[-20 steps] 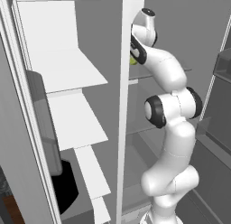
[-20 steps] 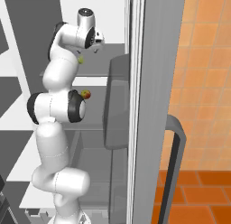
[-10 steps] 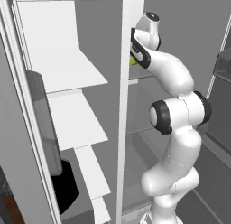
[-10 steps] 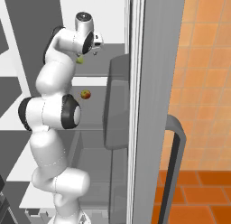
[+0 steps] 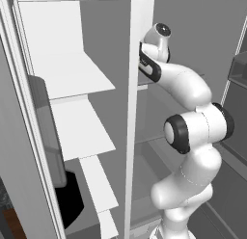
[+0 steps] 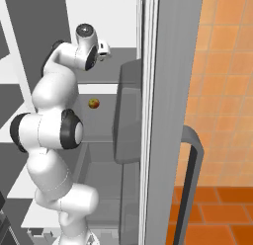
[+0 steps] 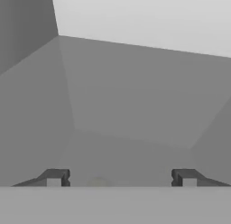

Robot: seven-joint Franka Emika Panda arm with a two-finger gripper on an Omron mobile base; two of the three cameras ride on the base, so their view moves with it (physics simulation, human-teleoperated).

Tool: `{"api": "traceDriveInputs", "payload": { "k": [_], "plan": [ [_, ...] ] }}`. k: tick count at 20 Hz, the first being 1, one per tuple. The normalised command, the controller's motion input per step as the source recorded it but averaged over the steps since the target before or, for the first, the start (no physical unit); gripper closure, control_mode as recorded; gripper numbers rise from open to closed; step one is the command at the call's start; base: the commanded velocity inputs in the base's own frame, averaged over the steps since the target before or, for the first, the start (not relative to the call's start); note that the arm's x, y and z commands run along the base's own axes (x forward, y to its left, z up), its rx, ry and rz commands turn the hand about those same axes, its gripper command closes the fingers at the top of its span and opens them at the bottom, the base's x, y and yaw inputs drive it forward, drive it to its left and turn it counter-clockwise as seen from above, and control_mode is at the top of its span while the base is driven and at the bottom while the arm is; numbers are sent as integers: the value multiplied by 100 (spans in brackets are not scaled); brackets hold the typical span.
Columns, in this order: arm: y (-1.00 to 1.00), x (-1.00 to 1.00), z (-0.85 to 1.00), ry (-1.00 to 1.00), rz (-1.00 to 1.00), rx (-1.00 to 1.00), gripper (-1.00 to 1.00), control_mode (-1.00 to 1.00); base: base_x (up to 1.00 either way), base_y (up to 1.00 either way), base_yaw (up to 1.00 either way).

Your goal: Grab a lemon wedge from the fridge and one ice cube from the ice bowl, and put them in the glass of lemonade.

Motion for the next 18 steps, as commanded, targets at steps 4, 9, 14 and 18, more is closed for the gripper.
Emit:
{"api": "traceDriveInputs", "payload": {
  "k": [4,9,14,18],
  "plan": [
    [0,-12,18,21,-1,0,-100,-100,0,0,0],
    [-1,-36,6,1,-5,0,-100,-100,0,0,0],
    [-2,-31,-17,-22,-7,0,-100,-100,0,0,0],
    [0,-68,-27,-13,-5,0,-100,-100,0,0,0]
  ]
}}
